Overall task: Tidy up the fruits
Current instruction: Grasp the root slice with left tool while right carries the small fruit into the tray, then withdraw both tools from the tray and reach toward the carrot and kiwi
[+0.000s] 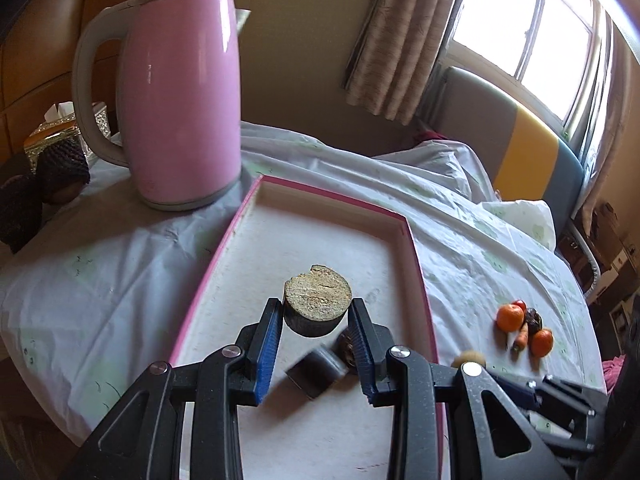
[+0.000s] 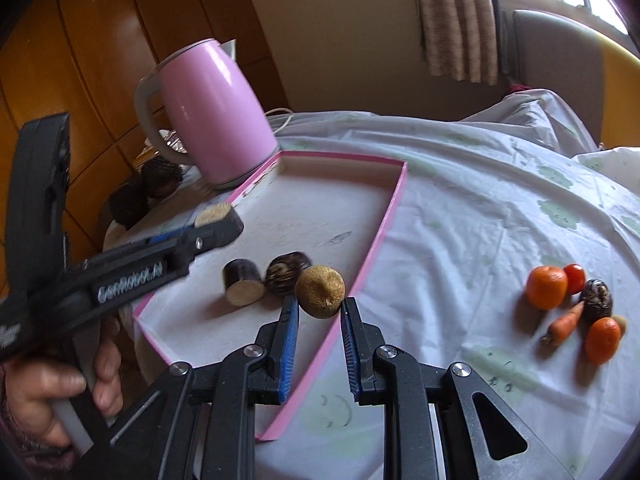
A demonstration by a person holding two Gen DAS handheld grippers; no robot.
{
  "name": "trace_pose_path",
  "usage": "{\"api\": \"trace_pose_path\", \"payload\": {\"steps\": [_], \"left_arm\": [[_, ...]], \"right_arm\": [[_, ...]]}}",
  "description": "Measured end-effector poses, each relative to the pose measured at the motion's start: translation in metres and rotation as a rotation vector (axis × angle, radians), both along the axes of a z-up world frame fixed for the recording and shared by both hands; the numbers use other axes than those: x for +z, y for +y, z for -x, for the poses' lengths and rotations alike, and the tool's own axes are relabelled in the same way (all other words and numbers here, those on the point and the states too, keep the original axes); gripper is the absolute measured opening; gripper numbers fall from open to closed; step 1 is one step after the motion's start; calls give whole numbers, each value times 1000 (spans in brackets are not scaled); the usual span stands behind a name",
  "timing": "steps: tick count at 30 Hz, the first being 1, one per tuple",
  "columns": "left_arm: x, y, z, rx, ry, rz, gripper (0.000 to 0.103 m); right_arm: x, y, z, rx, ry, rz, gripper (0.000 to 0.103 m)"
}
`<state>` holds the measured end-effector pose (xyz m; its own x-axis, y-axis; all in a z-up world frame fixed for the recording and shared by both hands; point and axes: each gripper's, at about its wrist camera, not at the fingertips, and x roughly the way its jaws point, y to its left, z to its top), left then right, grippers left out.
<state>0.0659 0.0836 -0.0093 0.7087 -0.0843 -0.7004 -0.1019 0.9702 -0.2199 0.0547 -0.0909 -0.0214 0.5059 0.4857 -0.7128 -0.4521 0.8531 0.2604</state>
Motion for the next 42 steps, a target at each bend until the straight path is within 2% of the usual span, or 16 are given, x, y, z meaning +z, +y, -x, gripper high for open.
{"api": "trace_pose_path", "payload": {"steps": [6, 15, 28, 31, 42], "left_arm": [[0, 5, -12, 12, 24, 3, 36], [-9, -2, -5, 32, 58, 11, 37], [-11, -26, 17, -9, 47, -48, 37], [-10, -33, 21, -30, 40, -57, 37], [-11, -59, 27, -107, 38, -85, 37]], "right_arm": [[-8, 17, 5, 46, 37, -10, 22], [-13, 21, 8, 47, 49, -12, 23], [-12, 4, 14, -22, 28, -1, 26], [-10, -4, 16, -48, 19, 2, 33], [-17, -45, 17, -161, 36, 0, 33]]}}
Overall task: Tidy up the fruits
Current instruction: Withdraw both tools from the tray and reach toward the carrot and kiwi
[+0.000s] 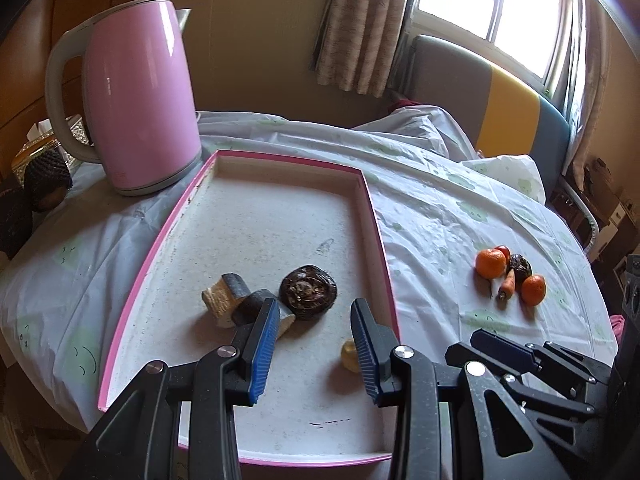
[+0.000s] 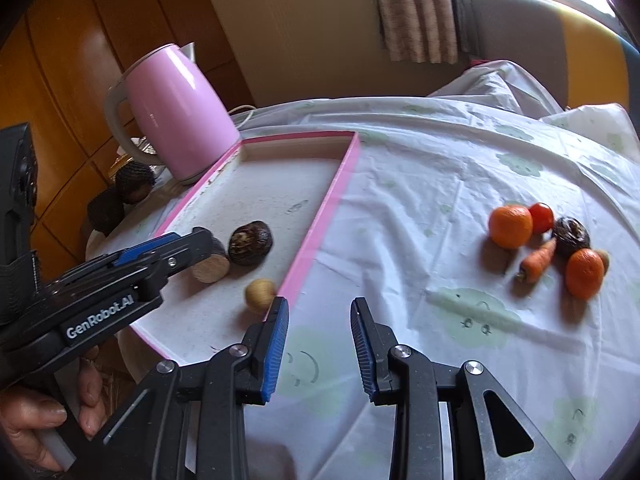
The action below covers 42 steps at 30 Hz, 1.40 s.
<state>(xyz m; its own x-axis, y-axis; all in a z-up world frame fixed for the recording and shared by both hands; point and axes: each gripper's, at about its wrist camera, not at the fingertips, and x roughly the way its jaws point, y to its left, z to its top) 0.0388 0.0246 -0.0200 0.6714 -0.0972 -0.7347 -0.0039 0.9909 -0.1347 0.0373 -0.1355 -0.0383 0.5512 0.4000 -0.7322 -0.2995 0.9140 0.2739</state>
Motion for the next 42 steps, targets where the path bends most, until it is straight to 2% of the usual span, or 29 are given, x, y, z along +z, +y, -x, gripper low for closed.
{"api": "trace_pose_path", "payload": {"steps": [7, 23, 33, 42], "left_arm": [[-1, -20, 1, -69, 1, -5, 37], [-6, -72, -1, -245, 28, 11, 37], [-14, -111, -6, -374, 55, 38, 37], [-19, -135, -21, -435, 69, 69, 35]], "right_arm": [[-6, -31, 0, -84, 5, 17, 33], [-21, -131, 4, -345, 33, 64, 33], [-25, -159, -1, -395, 43, 48, 33], [-25, -171, -13, -422, 30, 45, 33]]}}
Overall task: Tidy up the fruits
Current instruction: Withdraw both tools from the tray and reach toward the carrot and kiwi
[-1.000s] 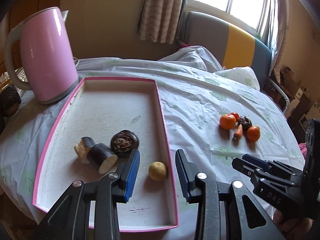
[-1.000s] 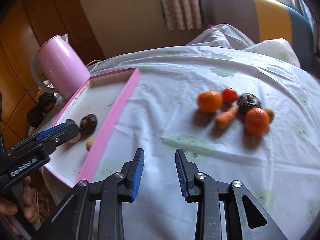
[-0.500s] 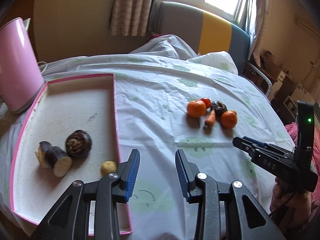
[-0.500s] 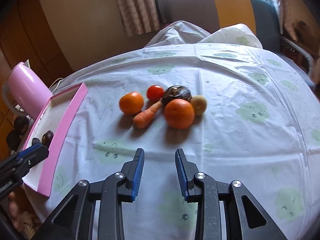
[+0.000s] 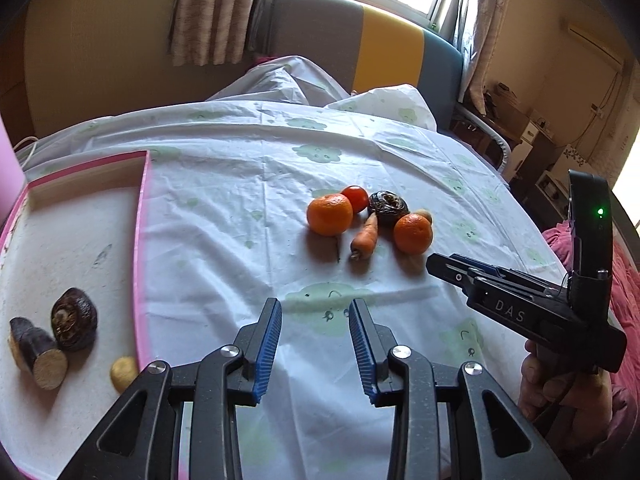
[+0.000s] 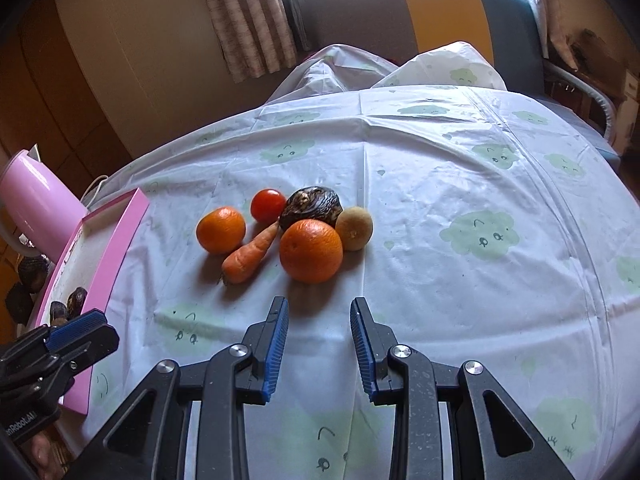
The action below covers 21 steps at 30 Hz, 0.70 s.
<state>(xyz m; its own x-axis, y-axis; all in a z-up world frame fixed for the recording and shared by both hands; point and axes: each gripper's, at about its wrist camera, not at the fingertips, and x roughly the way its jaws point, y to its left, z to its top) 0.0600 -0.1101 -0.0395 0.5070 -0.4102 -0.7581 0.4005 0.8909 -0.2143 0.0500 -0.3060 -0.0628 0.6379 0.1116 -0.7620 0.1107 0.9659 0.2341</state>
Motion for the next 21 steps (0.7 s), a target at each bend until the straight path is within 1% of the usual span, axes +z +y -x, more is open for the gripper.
{"api": "trace_pose_path", "payload": {"steps": [5, 7, 8, 9, 15, 21], "left_arm": [[-3, -16, -10, -25, 7, 6, 35], [-4, -23, -13, -36, 8, 1, 35], [-5, -27, -15, -43, 7, 0, 35], [-6, -31, -17, -49, 6, -1, 35], [-16, -47, -28, -70, 23, -9, 35], [-24, -54, -39, -75, 46, 4, 35]], "right_arm": [[1, -9, -6, -26, -11, -2, 33], [1, -14, -10, -37, -15, 16, 31], [1, -16, -11, -39, -17, 23, 24], [1, -18, -13, -43, -19, 23, 21], [1, -30, -27, -56, -27, 11, 21], [-1, -34, -45, -27, -27, -22, 21]]}}
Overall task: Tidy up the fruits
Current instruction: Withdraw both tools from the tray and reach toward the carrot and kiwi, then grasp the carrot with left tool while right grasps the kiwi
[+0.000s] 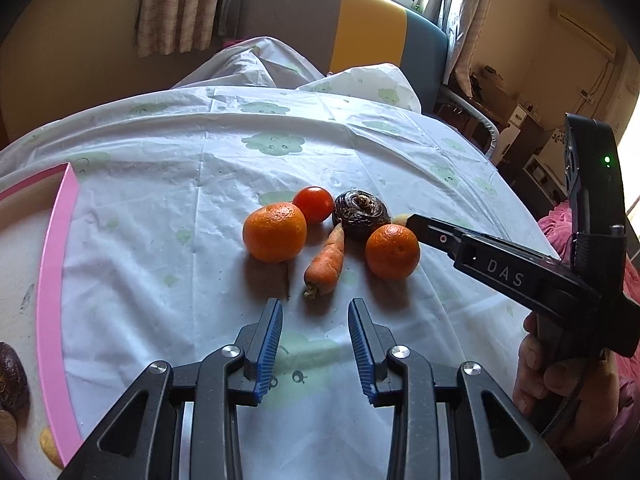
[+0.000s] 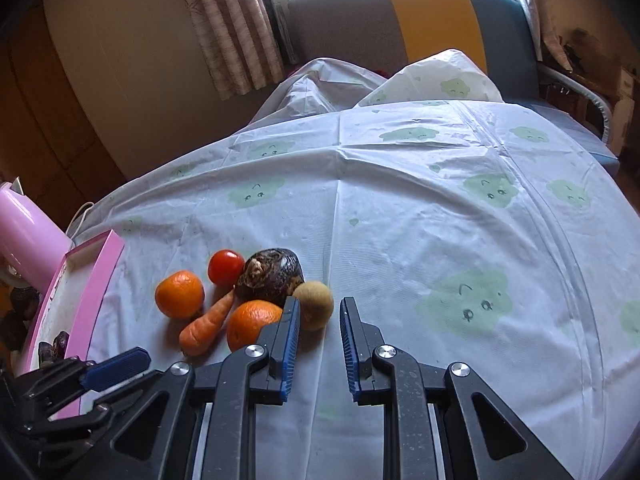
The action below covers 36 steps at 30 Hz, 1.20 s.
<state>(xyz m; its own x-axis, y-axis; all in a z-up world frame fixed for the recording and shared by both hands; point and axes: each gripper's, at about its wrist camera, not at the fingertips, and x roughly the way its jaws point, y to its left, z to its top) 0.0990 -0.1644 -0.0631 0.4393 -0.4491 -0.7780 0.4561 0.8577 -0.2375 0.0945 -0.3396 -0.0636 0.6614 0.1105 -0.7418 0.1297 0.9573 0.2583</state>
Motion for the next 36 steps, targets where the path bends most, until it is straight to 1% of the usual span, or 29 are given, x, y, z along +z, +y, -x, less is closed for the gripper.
{"api": "trace_pose_path", "payload": {"steps": [7, 11, 13, 15, 18, 21, 23, 27, 36], "left_arm": [[-5, -10, -10, -22, 8, 11, 35], [-9, -14, -16, -20, 11, 14, 35], [-10, -15, -19, -22, 4, 18, 35], [-12, -15, -22, -18, 2, 11, 35], [-12, -15, -26, -14, 1, 17, 32], [-12, -17, -27, -15, -6, 9, 29], [-13, -20, -26, -33, -8, -1, 21], [-15, -23, -21, -38, -31, -19, 21], [-16, -27, -24, -36, -37, -37, 21]], "right_arm": [[-5, -4, -11, 42, 10, -48, 22], [-7, -6, -11, 54, -5, -58, 23], [-10, -8, -12, 56, -7, -83, 24], [-16, -8, -13, 62, 10, -106, 27], [-18, -3, -11, 60, 0, -73, 26], [-19, -4, -11, 55, -5, -83, 26], [-19, -4, -11, 54, -7, -81, 25], [-19, -2, -11, 56, -9, -58, 26], [-19, -1, -10, 51, -14, -50, 26]]}}
